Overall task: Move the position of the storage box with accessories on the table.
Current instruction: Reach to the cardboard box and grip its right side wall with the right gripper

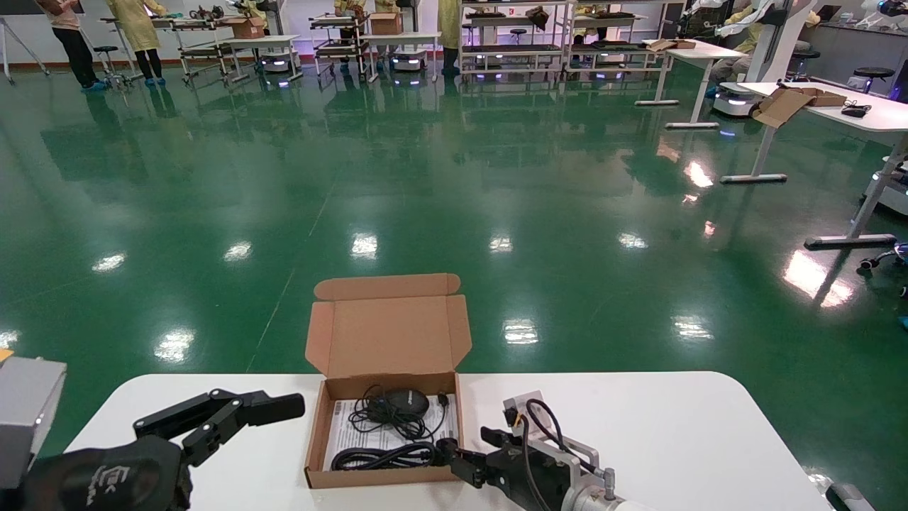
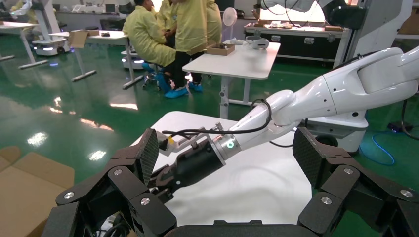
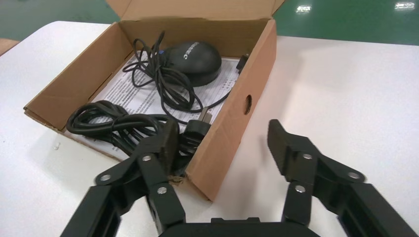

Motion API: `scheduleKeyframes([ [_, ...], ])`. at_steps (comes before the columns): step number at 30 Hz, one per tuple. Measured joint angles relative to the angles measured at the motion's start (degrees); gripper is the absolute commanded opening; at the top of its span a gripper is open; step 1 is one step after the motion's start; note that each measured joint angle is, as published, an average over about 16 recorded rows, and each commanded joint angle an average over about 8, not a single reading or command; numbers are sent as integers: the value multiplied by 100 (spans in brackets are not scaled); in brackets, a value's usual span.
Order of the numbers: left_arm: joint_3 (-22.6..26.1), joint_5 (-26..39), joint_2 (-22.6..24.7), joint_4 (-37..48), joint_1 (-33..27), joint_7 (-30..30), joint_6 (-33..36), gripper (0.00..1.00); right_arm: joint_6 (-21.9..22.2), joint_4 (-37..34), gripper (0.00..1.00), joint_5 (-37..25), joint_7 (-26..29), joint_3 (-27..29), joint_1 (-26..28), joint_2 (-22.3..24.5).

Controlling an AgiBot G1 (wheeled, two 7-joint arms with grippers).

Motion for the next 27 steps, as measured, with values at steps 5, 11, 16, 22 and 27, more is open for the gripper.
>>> scheduleKeyframes([
  [5,0,0,0,0,0,0,0,100,45,32,0,127,-55,-75,-15,1],
  [11,0,0,0,0,0,0,0,100,89,58,0,288,-128,-151,-33,1],
  [16,0,0,0,0,0,0,0,100,114,64,0,415,-181,-219,-49,2],
  [22,0,0,0,0,0,0,0,100,123,54,0,534,-225,-326,-64,3],
  [27,0,0,0,0,0,0,0,100,84,40,0,604,-270,-427,-59,8],
])
